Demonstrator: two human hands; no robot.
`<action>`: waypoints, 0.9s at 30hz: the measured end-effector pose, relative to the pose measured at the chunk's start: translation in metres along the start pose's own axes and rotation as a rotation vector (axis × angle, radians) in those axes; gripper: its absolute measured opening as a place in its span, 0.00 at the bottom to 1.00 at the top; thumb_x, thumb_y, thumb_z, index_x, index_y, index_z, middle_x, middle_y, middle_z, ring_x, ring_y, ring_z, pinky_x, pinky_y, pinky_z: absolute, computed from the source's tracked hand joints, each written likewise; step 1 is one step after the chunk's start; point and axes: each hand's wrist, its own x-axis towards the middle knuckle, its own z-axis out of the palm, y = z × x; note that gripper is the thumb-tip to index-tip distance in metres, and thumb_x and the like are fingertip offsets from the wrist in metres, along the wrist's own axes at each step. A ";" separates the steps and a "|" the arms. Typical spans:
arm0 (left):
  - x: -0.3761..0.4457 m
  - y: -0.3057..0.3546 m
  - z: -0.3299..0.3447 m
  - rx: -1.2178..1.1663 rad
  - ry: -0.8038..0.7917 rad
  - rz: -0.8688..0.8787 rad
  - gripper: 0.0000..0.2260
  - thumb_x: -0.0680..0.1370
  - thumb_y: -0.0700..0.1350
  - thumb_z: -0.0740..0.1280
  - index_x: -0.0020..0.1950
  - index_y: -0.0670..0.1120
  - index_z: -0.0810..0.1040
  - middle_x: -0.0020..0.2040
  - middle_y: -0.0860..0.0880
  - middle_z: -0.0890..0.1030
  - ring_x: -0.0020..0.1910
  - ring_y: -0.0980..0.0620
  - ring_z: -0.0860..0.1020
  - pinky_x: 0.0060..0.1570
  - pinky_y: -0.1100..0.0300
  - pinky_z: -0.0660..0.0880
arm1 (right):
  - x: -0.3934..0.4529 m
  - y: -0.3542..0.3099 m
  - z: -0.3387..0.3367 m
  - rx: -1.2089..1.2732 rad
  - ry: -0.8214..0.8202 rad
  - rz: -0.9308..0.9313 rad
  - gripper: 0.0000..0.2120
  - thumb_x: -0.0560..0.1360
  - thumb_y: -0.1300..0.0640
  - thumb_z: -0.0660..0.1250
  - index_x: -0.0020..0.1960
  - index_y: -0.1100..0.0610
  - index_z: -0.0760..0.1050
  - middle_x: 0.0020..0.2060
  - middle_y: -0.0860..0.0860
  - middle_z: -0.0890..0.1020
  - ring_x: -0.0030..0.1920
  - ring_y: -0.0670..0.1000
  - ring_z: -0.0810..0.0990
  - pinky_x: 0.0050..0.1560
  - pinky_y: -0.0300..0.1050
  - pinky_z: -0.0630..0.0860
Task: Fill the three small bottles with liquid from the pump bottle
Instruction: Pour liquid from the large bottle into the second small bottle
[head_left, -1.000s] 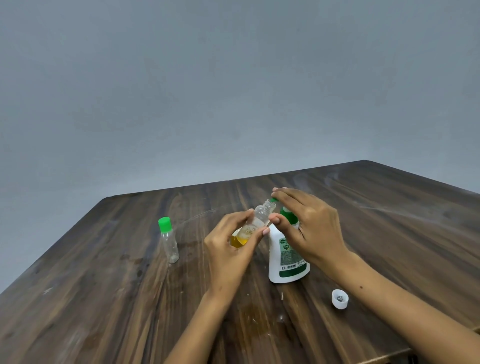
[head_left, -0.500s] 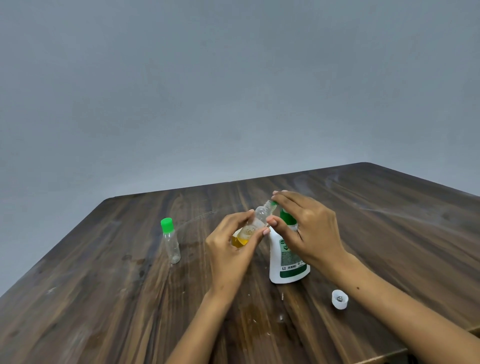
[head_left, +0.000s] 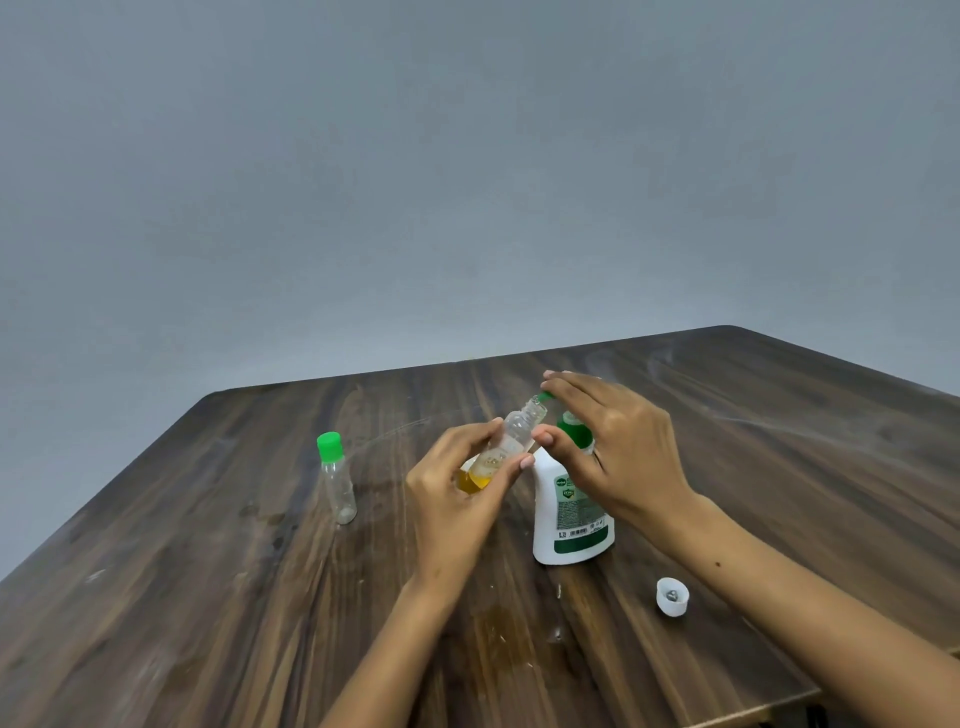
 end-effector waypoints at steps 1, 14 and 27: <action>0.000 0.000 0.000 0.001 -0.001 0.003 0.17 0.68 0.45 0.79 0.53 0.40 0.84 0.49 0.51 0.84 0.50 0.60 0.82 0.50 0.69 0.76 | 0.000 0.000 0.000 -0.001 0.005 -0.002 0.37 0.78 0.32 0.46 0.53 0.59 0.82 0.52 0.52 0.84 0.51 0.52 0.82 0.48 0.36 0.69; 0.000 0.002 -0.002 0.001 -0.011 0.013 0.17 0.68 0.47 0.78 0.54 0.41 0.84 0.49 0.52 0.84 0.51 0.60 0.81 0.50 0.69 0.76 | -0.003 0.000 0.004 0.021 0.026 0.009 0.35 0.78 0.33 0.48 0.53 0.59 0.82 0.52 0.51 0.83 0.51 0.51 0.82 0.48 0.38 0.73; 0.001 0.002 -0.002 0.003 -0.020 0.013 0.18 0.69 0.50 0.76 0.54 0.41 0.83 0.49 0.51 0.84 0.51 0.59 0.81 0.49 0.70 0.76 | -0.004 -0.003 0.003 0.011 0.014 0.023 0.35 0.78 0.32 0.48 0.52 0.58 0.82 0.50 0.51 0.84 0.48 0.50 0.82 0.44 0.38 0.74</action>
